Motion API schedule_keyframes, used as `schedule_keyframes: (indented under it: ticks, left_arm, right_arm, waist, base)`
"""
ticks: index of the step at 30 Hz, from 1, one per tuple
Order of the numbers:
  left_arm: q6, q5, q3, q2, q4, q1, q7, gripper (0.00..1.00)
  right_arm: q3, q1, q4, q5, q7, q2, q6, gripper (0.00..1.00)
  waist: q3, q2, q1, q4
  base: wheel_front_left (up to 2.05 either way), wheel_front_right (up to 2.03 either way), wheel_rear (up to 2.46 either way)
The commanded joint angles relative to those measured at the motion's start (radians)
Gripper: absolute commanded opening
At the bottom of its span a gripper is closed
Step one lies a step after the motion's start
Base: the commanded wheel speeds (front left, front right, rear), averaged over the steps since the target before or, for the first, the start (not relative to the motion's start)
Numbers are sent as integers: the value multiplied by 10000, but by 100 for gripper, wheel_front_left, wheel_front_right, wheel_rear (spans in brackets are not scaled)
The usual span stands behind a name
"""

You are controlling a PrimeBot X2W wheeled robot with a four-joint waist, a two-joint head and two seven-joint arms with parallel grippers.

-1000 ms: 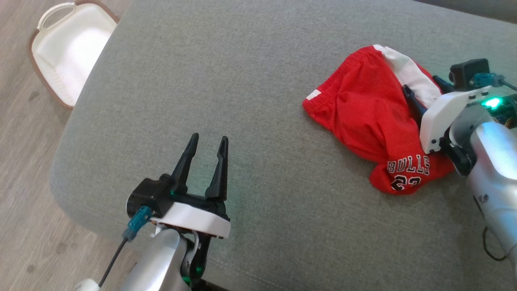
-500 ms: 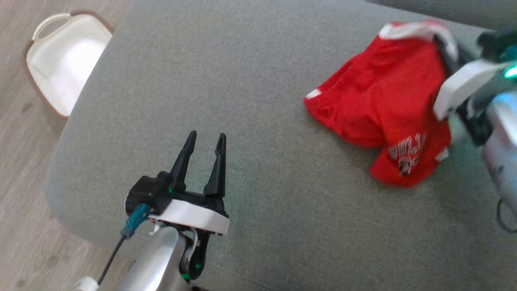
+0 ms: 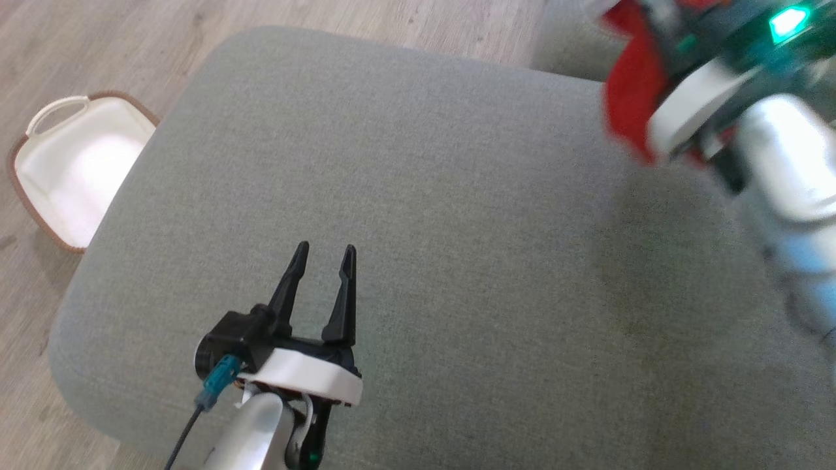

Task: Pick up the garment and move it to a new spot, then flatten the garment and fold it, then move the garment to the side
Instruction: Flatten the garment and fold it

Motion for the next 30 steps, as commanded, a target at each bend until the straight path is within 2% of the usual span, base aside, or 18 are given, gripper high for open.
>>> schedule_keyframes:
  ticks: [1,6,10,11,12,17,21,25,28,30]
  left_arm:
    - [-83,63,395,72,-243,-52,-95,100]
    - [-130,9,558,203,-196,125,-95,100]
    - [-134,-28,648,299,-174,210,-95,100]
    - [-125,-30,666,319,-161,227,-95,100]
    - [-110,-35,688,331,-153,243,-95,100]
    - [-63,-60,756,354,-201,292,-95,100]
    - [-38,-62,804,369,-242,300,-95,100]
    - [6,-69,967,409,-378,313,-95,100]
    - [36,-51,1127,438,-517,351,-95,100]
    - [42,0,1202,453,-584,388,-95,100]
  right_arm:
    - [473,877,-322,-93,116,432,-7,0]
    - [1284,2921,-585,55,317,1133,-7,0]
    - [1648,3847,-659,98,374,1487,-7,0]
    - [1738,4060,-712,77,335,1586,-7,63]
    - [1810,4255,-763,86,302,1691,-7,100]
    - [2195,4679,-1150,429,303,1827,-7,100]
    - [1570,4733,-1673,1083,260,1439,-7,100]
    - [149,4970,-2391,1564,110,835,-7,100]
    - [-1524,5407,-2828,1506,-32,563,-7,100]
    - [-2713,5854,-3116,1209,-92,608,-7,100]
  waist:
    - [-185,0,2,-45]
    - [-349,0,2,43]
    - [-411,0,2,36]
    - [-445,0,2,20]
    - [-473,0,2,-5]
    - [-571,0,2,-290]
    - [-695,0,2,-633]
    - [-814,0,2,-1071]
    - [-855,0,2,-1438]
    - [-852,0,2,-1666]
  base:
    - [0,0,0]
    - [0,0,0]
    - [0,0,0]
    - [0,0,0]
    - [0,0,0]
    - [0,0,0]
    - [0,0,0]
    - [0,0,0]
    - [0,0,0]
    - [0,0,0]
